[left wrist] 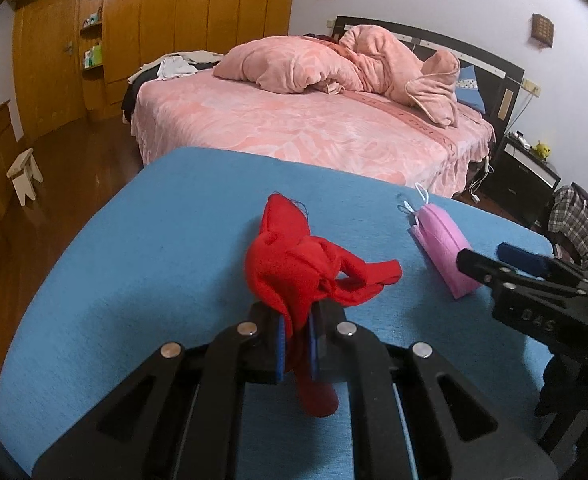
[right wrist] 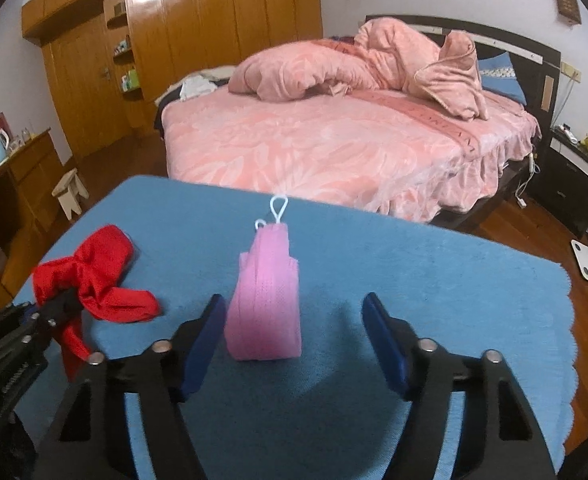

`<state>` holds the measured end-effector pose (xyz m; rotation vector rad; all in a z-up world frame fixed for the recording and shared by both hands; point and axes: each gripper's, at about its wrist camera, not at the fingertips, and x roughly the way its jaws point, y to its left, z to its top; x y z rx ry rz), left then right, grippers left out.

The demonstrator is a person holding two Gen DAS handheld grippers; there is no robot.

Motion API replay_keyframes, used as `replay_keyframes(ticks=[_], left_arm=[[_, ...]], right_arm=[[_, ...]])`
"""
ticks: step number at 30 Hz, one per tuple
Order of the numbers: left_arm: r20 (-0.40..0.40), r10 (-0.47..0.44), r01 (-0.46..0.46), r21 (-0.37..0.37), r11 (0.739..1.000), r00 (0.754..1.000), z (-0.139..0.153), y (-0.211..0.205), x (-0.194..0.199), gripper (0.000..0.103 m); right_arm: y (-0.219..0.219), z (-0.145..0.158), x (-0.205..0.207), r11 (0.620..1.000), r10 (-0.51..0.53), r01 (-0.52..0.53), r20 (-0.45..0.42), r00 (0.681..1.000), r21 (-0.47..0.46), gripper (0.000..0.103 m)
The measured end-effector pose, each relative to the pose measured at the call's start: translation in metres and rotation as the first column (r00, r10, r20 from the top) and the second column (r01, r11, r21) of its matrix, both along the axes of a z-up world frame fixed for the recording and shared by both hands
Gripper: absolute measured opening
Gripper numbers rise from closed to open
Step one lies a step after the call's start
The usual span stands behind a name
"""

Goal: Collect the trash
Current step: 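Grasp the pink mesh item with the right tool while the left tool holds the glove, then carry the glove and pink mesh over the bin and open both tools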

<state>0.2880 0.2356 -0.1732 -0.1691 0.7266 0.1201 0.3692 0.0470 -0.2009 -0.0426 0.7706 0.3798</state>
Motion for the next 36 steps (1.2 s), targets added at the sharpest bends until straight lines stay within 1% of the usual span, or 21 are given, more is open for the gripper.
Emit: replay_keyframes(ticks=[2,4,5,9,12,15,19,22,23,27,30,33,36], left_arm=[[-0.01,0.004,-0.004,-0.006,1.0,1.0,-0.001,0.001,0.003,0.008],[-0.017,0.008,-0.008,-0.013,1.0,1.0,-0.003,0.003,0.003,0.008],[-0.02,0.009,-0.009,-0.014,1.0,1.0,-0.003,0.003,0.003,0.008],[-0.029,0.009,-0.009,-0.004,1.0,1.0,-0.005,0.003,0.003,0.008],[-0.045,0.007,-0.007,0.004,1.0,0.999,-0.007,0.002,0.005,0.007],[-0.047,0.008,-0.008,0.003,1.0,0.999,-0.006,0.003,0.005,0.007],[-0.033,0.0,0.0,0.01,1.0,0.999,-0.006,0.002,0.004,0.007],[-0.022,-0.014,0.015,0.033,0.999,1.0,-0.003,-0.004,0.003,0.007],[-0.016,-0.019,0.02,0.044,0.999,1.0,-0.001,-0.007,0.002,0.007],[0.015,-0.049,0.049,0.038,0.998,0.999,0.015,-0.022,-0.007,0.007],[0.044,-0.083,0.08,0.06,0.995,0.996,0.03,-0.038,-0.015,0.007],[0.074,-0.117,0.112,0.067,0.991,0.99,0.046,-0.056,-0.026,0.007],[0.107,-0.155,0.148,0.069,0.987,0.982,0.062,-0.074,-0.041,0.007]], right_arm=[[0.002,-0.003,0.001,1.0,0.017,-0.017,-0.022,1.0,-0.001,0.049],[0.006,-0.006,0.001,0.999,0.05,-0.05,-0.041,0.998,0.005,0.03],[0.008,-0.008,0.0,0.998,0.065,-0.065,-0.046,0.997,0.004,0.027],[0.01,-0.009,-0.002,0.998,0.062,-0.062,-0.044,0.997,-0.001,0.02],[0.009,-0.009,-0.002,0.998,0.055,-0.054,-0.049,0.997,0.012,0.019],[0.005,-0.003,-0.005,0.999,0.04,-0.04,-0.034,0.999,0.023,0.018],[-0.012,0.013,-0.015,0.997,0.008,-0.006,-0.023,1.0,0.08,0.018],[-0.03,0.029,-0.029,0.995,-0.013,0.013,0.001,1.0,0.101,0.018],[-0.035,0.032,-0.03,0.994,-0.019,0.018,0.003,1.0,0.104,0.018],[-0.056,0.047,-0.042,0.991,-0.044,0.041,0.02,0.999,0.13,0.018],[-0.067,0.058,-0.051,0.989,-0.048,0.041,0.041,0.998,0.142,0.018],[-0.08,0.07,-0.065,0.991,-0.05,0.041,0.071,0.996,0.13,0.018],[-0.095,0.079,-0.079,0.987,-0.058,0.044,0.087,0.994,0.155,0.018]])
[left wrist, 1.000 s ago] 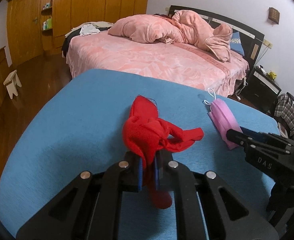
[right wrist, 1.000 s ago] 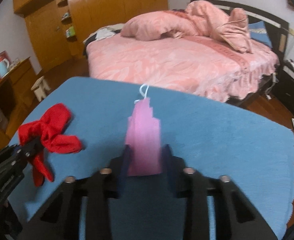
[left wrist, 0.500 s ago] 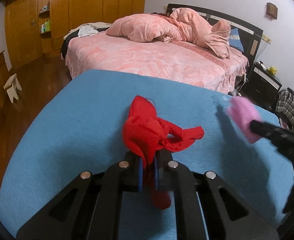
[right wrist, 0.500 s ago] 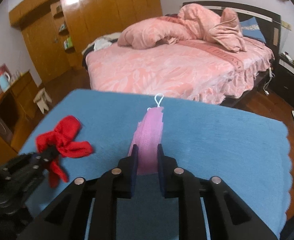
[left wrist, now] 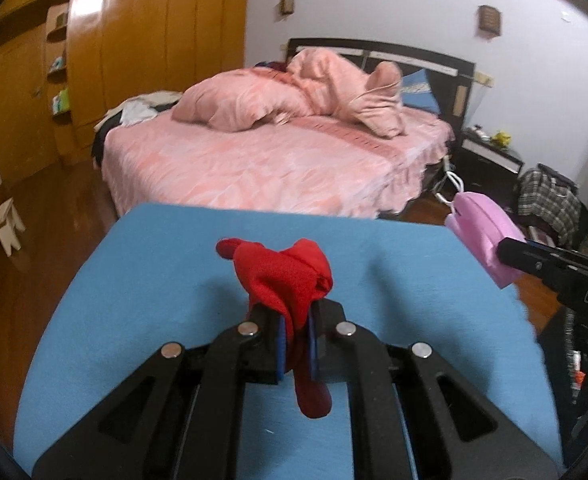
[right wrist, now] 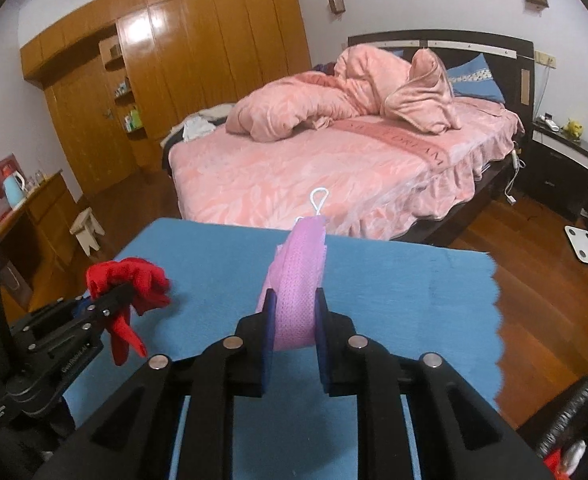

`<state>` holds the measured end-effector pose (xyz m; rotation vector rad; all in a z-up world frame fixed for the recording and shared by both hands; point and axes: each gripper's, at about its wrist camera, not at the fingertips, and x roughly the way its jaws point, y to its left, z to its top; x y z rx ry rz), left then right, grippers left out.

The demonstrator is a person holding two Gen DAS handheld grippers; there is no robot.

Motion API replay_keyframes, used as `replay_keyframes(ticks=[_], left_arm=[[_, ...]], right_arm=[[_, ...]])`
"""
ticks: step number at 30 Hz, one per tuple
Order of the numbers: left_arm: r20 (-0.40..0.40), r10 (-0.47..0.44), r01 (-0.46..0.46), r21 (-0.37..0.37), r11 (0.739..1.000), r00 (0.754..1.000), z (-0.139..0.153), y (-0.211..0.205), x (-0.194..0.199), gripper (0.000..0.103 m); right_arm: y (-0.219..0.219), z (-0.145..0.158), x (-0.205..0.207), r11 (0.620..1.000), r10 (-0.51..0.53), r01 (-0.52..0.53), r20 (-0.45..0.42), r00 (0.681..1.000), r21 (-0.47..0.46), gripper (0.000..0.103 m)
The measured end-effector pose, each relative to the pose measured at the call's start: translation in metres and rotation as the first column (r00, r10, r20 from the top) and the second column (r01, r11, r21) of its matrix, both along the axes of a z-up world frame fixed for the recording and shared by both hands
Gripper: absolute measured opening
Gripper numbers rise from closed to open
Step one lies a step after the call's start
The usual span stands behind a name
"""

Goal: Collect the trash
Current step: 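Carry the glove and pink mesh over the bin and open both tools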

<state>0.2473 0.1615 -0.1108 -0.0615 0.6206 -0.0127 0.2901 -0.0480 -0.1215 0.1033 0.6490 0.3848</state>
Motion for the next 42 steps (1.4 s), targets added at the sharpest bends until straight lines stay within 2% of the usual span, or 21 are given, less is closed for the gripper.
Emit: replay_keyframes(ticks=[10,18,25,32,42], left_arm=[[0.069,-0.05,0.052,-0.034,0.998,0.996,0.044,-0.053,-0.046,0.007],[0.093,-0.093,0.097,-0.042,0.994,0.991,0.069,-0.095,-0.087,0.007],[0.126,-0.151,0.157,-0.041,0.987,0.981,0.087,-0.131,-0.12,0.008],[0.141,-0.209,0.217,-0.038,0.976,0.968,0.094,-0.167,-0.148,0.008],[0.14,-0.331,0.339,-0.043,0.94,0.933,0.088,-0.222,-0.171,0.009]], right_arm=[[-0.05,0.033,-0.06,0.999,-0.023,0.021,0.06,0.998,0.029,0.018],[-0.091,0.06,-0.112,0.995,-0.091,0.084,0.121,0.988,0.061,0.018],[-0.123,0.071,-0.148,0.989,-0.138,0.129,0.143,0.98,0.069,0.018],[-0.161,0.073,-0.186,0.981,-0.195,0.19,0.148,0.97,0.047,0.018],[-0.211,0.07,-0.23,0.959,-0.279,0.282,0.168,0.945,0.007,0.018]])
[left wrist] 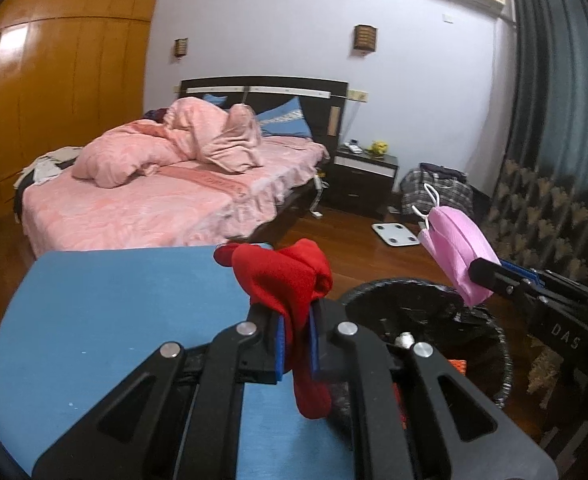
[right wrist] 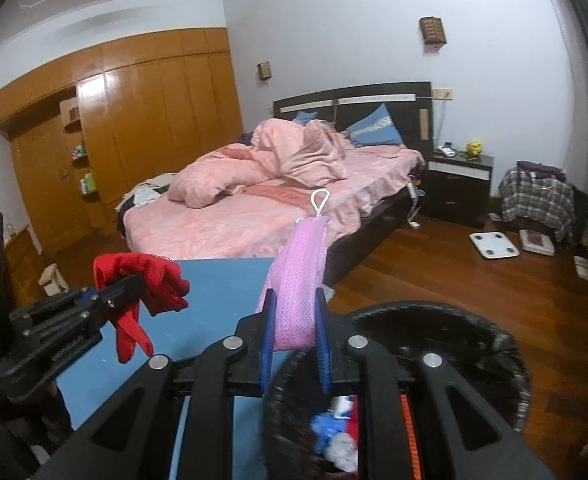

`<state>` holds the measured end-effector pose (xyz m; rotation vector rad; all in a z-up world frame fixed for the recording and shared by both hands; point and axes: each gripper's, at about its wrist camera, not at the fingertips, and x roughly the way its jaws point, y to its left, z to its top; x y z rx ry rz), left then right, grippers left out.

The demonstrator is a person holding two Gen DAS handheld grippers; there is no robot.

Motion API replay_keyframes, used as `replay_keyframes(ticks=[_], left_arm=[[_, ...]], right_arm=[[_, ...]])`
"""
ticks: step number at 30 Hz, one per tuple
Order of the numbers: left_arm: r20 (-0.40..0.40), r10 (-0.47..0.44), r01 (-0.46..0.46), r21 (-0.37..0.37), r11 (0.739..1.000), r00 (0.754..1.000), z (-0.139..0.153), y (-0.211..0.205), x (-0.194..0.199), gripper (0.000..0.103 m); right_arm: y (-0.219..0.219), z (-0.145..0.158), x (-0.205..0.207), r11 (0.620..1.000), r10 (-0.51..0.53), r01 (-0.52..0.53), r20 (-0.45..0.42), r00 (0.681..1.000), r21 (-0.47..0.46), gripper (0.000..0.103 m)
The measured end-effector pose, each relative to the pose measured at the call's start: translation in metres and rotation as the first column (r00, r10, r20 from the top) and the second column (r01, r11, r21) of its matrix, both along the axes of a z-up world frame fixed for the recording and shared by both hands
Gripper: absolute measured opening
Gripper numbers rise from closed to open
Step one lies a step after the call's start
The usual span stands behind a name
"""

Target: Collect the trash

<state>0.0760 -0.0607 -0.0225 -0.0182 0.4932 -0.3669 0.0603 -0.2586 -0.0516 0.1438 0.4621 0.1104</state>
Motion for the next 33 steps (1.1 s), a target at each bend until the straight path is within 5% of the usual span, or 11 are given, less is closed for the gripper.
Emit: replay_keyframes(ticks=[19,23,24,26,33], left_arm=[[-0.052,-0.25,0.25,0.008,0.968,0.967,-0.048,-0.114,0.012,0.009],[-0.077,-0.291,0.292,0.001,0.956,0.953,-0.06,-0.133,0.021,0.016],[-0.081,-0.298,0.299,-0.001,0.954,0.951,-0.062,-0.135,0.023,0.021],[-0.104,-0.325,0.324,-0.023,0.946,0.94,-0.068,-0.141,0.029,0.052],[-0.121,-0.32,0.318,-0.034,0.947,0.94,-0.078,-0.133,0.032,0.076]], right_arm=[[-0.085,-0.046,-0.016,0.988,-0.153,0.153,-0.109,0.982,-0.008,0.02],[-0.099,-0.056,-0.012,0.984,-0.177,0.176,-0.128,0.976,-0.019,0.021],[-0.101,-0.058,-0.01,0.983,-0.183,0.182,-0.134,0.974,-0.023,0.025],[-0.108,-0.063,-0.009,0.978,-0.207,0.204,-0.145,0.968,-0.032,0.038],[-0.127,-0.068,-0.016,0.967,-0.255,0.252,-0.151,0.955,-0.035,0.083]])
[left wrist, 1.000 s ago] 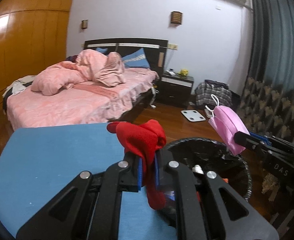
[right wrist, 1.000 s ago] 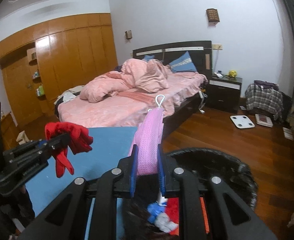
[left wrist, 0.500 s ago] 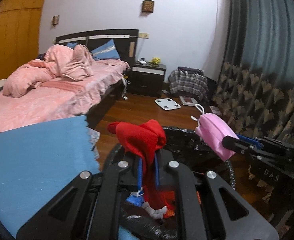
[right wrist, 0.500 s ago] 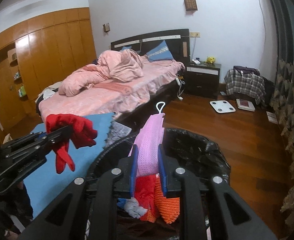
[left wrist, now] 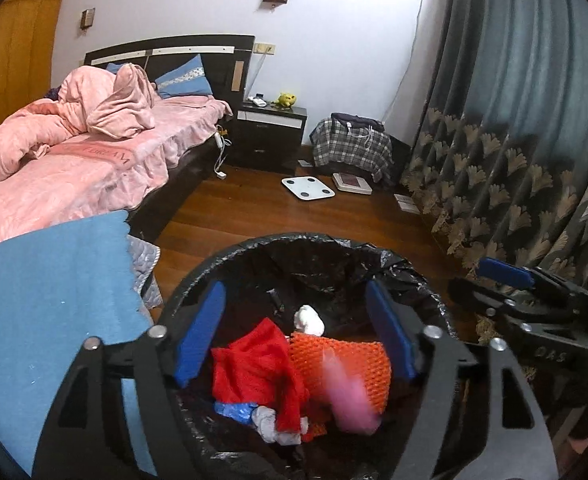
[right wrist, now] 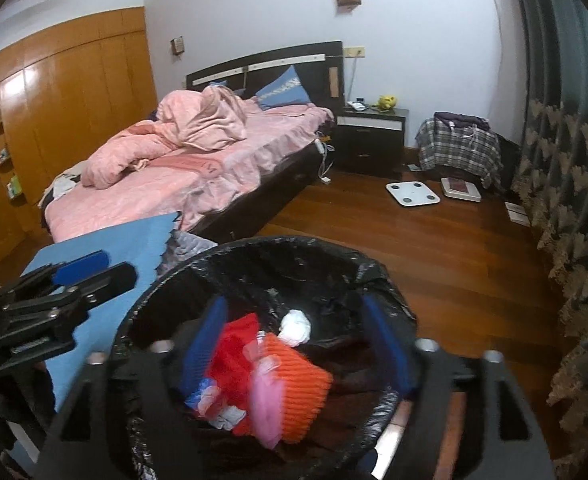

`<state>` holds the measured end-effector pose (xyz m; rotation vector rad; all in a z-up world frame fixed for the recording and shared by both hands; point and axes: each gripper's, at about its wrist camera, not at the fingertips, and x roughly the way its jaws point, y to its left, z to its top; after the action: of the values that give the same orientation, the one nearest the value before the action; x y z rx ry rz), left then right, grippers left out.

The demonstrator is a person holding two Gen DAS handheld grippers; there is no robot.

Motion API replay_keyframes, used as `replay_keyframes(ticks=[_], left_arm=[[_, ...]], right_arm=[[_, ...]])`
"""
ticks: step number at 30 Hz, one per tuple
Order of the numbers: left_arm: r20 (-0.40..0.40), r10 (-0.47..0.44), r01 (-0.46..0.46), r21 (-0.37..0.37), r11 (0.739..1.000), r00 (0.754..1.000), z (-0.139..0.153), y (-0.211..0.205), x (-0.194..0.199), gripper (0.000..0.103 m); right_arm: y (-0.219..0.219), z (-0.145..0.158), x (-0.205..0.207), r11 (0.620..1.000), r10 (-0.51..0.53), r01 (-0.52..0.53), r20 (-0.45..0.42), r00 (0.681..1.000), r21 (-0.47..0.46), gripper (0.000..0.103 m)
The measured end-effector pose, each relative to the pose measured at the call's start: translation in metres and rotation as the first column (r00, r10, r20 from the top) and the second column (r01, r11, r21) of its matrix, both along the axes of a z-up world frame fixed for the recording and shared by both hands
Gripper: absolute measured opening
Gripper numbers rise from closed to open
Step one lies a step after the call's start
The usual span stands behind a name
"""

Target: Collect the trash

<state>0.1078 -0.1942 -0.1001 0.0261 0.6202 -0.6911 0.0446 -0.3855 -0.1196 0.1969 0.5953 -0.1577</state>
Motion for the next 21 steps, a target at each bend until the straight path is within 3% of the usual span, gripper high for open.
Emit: replay_keyframes(ticks=[1,3,10,21], left_arm=[[0.004,0.007,-0.007,-0.003,1.0,1.0,0.002,0.005,-0.001,0.08],[0.017,0.029,-0.029,0.004,1.0,0.999,0.007,0.013,-0.002,0.087],[0.069,0.152,-0.155,0.037,0.987,0.986,0.03,0.053,-0.017,0.095],[0.113,0.27,-0.276,0.04,0.96,0.956,0.064,0.1,-0.059,0.095]], right_arm=[[0.0,0.002,-0.002,1.0,-0.005,0.005,0.003,1.0,-0.002,0.092],[0.001,0.004,-0.005,1.0,-0.002,0.002,0.006,1.0,0.001,0.097],[0.016,0.022,-0.012,0.998,0.054,-0.054,0.02,0.998,0.022,0.097],[0.071,0.057,-0.035,0.988,0.157,-0.156,0.062,0.986,-0.013,0.097]])
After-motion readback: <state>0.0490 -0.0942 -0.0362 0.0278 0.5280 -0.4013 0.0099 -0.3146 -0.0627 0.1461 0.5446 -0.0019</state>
